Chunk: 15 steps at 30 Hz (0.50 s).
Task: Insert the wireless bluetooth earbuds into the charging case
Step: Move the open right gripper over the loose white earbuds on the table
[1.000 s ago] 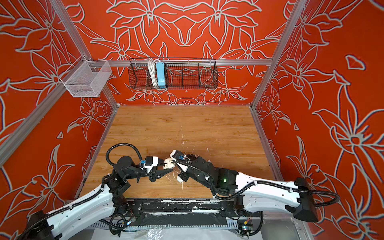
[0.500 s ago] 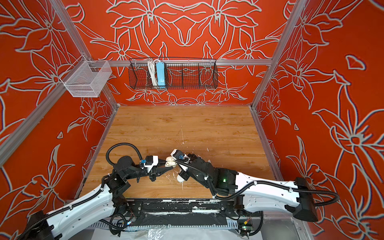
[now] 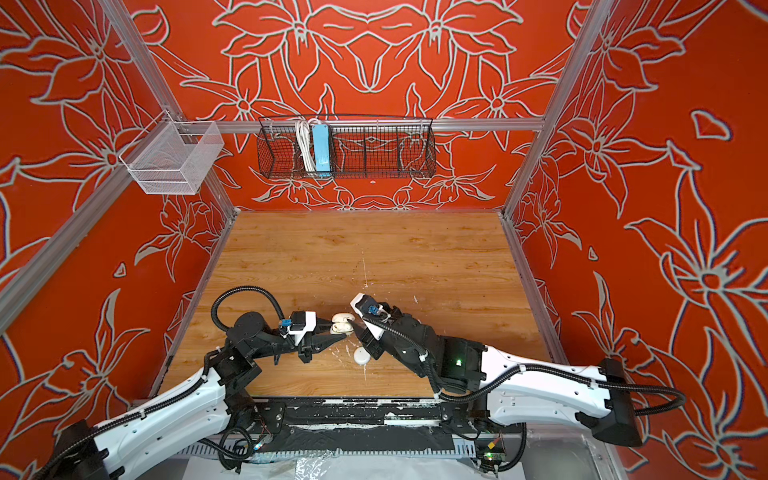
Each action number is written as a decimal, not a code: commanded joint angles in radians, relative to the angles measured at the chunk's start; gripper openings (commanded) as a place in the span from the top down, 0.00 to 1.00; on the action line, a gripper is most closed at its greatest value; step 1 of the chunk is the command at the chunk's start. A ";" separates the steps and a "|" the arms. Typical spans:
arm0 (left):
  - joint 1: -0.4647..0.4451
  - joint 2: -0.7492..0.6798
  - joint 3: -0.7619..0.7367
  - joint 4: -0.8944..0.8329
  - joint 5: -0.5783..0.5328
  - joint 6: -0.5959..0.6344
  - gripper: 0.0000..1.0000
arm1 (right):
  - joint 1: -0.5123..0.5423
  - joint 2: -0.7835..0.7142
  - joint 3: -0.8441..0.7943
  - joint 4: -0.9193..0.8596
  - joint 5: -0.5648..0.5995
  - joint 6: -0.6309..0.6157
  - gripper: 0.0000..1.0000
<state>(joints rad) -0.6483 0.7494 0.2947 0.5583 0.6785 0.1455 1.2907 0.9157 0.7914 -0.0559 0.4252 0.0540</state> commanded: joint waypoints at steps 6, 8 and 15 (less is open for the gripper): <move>0.121 0.123 -0.052 0.261 0.015 -0.206 1.00 | -0.010 -0.100 0.063 -0.204 0.240 0.185 0.38; 0.168 0.172 -0.074 0.347 0.013 -0.275 1.00 | -0.047 -0.105 0.064 -0.271 0.271 0.256 0.36; 0.208 0.214 -0.087 0.370 -0.013 -0.281 1.00 | -0.354 0.023 -0.006 -0.353 -0.061 0.436 0.35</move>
<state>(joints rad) -0.4450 0.9794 0.1822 0.8764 0.6506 -0.1284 0.9993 0.8772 0.8227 -0.3321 0.5030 0.3740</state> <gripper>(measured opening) 0.241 0.651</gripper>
